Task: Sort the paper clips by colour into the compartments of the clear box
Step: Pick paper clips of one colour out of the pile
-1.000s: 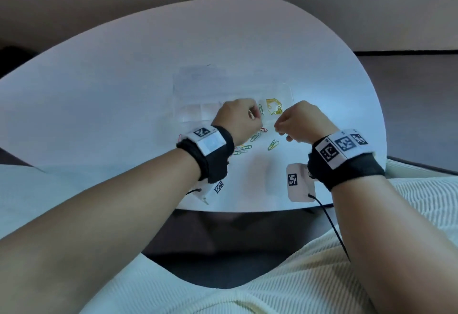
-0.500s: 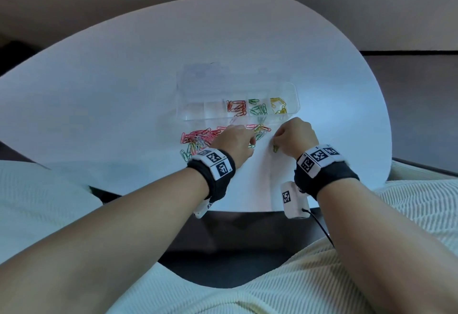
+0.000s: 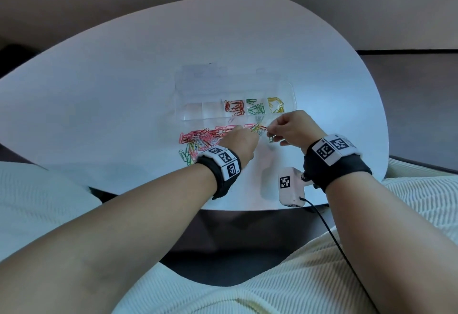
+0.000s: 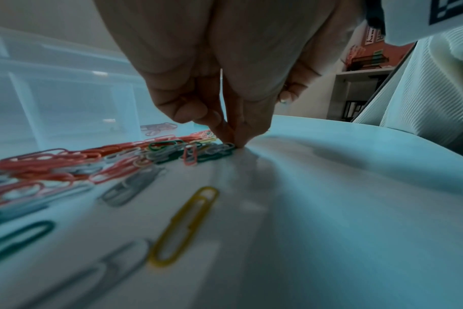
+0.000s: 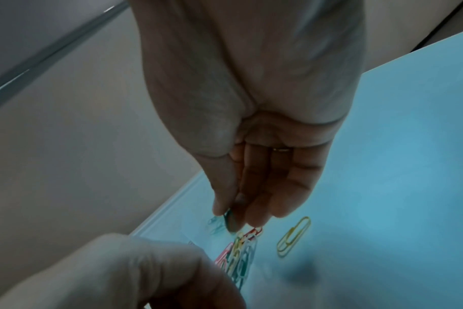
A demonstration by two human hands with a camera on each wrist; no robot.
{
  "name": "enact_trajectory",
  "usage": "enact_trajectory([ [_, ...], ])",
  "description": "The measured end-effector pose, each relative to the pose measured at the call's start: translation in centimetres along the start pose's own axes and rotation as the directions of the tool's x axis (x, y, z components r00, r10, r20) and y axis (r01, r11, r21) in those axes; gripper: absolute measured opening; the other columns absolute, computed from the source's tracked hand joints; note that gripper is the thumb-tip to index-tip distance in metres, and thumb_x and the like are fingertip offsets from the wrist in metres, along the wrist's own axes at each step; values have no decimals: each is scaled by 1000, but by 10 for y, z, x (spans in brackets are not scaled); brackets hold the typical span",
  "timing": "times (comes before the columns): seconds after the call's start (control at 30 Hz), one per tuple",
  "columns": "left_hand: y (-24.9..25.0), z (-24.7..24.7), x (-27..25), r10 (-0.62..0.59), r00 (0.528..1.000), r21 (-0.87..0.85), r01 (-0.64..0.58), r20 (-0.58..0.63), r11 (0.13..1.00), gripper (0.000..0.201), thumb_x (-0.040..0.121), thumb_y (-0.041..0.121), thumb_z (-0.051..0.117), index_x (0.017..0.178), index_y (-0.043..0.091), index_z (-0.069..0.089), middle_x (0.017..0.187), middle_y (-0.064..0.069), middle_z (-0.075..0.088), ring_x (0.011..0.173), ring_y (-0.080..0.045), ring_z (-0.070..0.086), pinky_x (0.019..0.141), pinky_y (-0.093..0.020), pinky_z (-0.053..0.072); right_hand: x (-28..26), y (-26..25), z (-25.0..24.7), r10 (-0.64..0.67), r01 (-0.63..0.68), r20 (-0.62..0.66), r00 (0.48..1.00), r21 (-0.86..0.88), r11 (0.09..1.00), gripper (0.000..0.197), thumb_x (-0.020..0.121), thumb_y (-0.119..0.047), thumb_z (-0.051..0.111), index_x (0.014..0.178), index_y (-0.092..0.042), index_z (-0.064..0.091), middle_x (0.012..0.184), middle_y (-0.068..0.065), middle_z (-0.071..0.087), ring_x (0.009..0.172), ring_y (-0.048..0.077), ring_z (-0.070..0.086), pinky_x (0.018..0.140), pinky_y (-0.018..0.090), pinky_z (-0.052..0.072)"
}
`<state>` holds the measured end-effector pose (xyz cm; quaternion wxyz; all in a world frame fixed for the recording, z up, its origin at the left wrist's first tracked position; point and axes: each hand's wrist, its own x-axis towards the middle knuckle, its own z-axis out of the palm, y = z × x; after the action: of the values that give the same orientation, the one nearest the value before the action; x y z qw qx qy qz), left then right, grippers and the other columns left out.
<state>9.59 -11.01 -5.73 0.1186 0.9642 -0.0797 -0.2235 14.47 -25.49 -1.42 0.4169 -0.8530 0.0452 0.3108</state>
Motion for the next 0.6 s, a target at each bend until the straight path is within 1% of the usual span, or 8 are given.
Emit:
enact_trajectory([
  [0.07,2,0,-1,-12,1000,-33,13,13,999,20,89,10,56,108,9,61,108,-11,63,112,-28,48,83,-37,45,1,2,3,19,-19,2,1000,77,997,11,91,-7,62,80,-7,65,81,9,68,68,17,61,71,29,54],
  [0.17,0,2,-1,-6,1000,-83,7,10,996,20,86,11,59,106,10,62,109,-11,63,111,-28,49,85,-36,45,2,4,9,107,-120,60,992,298,947,13,94,-2,57,82,-5,63,77,11,59,64,24,60,76,37,57],
  [0.23,0,2,-3,8,1000,-101,-7,8,995,22,85,12,61,107,11,64,110,-11,64,110,-28,52,87,-35,45,0,2,12,129,-169,124,984,409,897,9,94,-1,53,88,0,61,75,14,54,62,28,59,72,40,58],
  [0.3,-3,1,-7,28,999,-138,-30,-18,990,23,84,13,61,107,11,66,109,-10,65,107,-27,55,85,-31,44,-2,0,15,141,-201,159,977,479,854,11,92,-1,48,85,0,57,73,14,49,59,28,55,67,39,57],
  [0.4,-7,-7,-20,47,984,-294,-97,-173,951,19,82,13,62,99,10,70,97,-7,67,93,-25,60,79,-28,46,-2,0,21,146,-224,178,973,585,780,23,90,1,38,72,-7,51,67,12,46,56,25,47,59,36,50],
  [0.5,-10,-19,-34,-125,947,-597,-80,-295,798,10,76,9,67,84,13,72,81,-2,66,76,-17,61,72,-28,52,0,1,23,145,-236,193,970,627,742,23,87,0,34,72,-12,47,63,9,40,51,21,39,53,30,42],
  [0.57,-13,-28,-40,-292,922,-771,-12,-255,636,10,75,7,67,76,17,69,72,4,63,68,-10,59,66,-22,51,2,3,24,169,-248,186,968,595,765,19,88,-4,37,75,-14,47,59,4,32,46,17,29,48,24,32],
  [0.6,-15,-31,-42,-346,911,-832,8,-222,555,11,76,7,64,73,17,66,68,6,62,64,-9,60,65,-22,52,4,3,24,165,-220,150,975,512,831,17,89,-7,42,76,-15,49,57,2,30,43,15,26,45,21,26],
])
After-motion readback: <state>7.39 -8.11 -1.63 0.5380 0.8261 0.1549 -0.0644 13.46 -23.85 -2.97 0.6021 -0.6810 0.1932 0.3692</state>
